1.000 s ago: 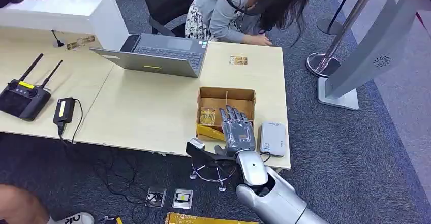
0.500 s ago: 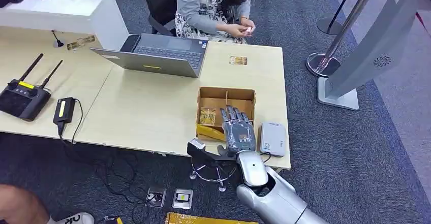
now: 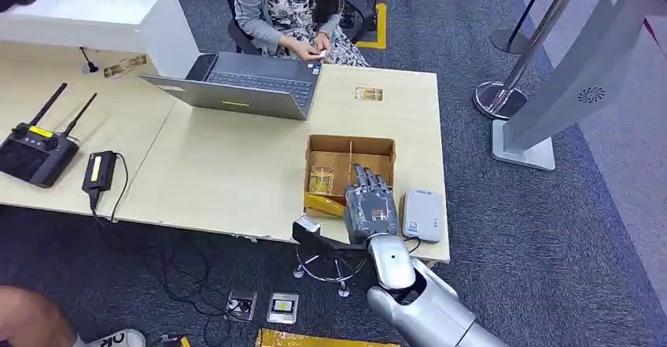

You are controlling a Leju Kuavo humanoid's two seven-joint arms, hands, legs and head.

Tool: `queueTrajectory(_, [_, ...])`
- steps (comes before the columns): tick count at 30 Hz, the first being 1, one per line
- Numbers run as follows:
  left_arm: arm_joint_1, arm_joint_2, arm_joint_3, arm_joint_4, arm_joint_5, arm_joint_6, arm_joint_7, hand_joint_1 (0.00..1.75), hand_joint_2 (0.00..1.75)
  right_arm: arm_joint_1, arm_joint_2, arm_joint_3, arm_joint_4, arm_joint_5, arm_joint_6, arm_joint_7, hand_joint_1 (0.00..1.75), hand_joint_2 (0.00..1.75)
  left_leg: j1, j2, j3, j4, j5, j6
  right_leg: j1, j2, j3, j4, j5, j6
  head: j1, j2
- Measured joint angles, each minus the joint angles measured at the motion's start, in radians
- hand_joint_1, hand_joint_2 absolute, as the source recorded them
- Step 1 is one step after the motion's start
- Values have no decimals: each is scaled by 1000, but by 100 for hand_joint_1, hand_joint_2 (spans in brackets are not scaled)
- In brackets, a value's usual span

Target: Pass the card to the sensor for recognition and then transmit it.

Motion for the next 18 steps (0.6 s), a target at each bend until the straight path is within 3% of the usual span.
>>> queueTrajectory(5, [0,0,-1,0,0,2,0,0,0,0,0,-9,7,0,0,-9,162,175,0,0,0,0,0,0,0,0,0,0,0,0,0,0])
queueTrajectory(10, [0,1,-2,0,1,3,11,0,0,0,3,-10,10,-1,-3,-15,148,175,0,0,0,0,0,0,0,0,0,0,0,0,0,0])
queueTrajectory(11, [0,1,-2,0,2,4,11,0,0,1,6,-10,13,-1,-5,-17,7,175,0,0,0,0,0,0,0,0,0,0,0,0,0,0])
queueTrajectory(13, [0,1,-2,0,2,5,12,0,0,1,8,-10,16,-4,-13,-21,0,175,0,0,0,0,0,0,0,0,0,0,0,0,0,0])
queueTrajectory(14, [0,1,-2,0,2,5,12,0,0,0,8,-10,17,-4,-18,-24,0,0,0,0,0,0,0,0,0,0,0,0,0,0,0,0])
queueTrajectory(17, [0,1,-2,0,2,6,12,0,0,0,8,-10,21,-10,-36,-40,0,0,0,0,0,0,0,0,0,0,0,0,0,0,0,0])
queueTrajectory(18, [0,1,-2,0,2,6,12,0,0,0,8,-10,21,-14,-37,-45,0,175,0,0,0,0,0,0,0,0,0,0,0,0,0,0])
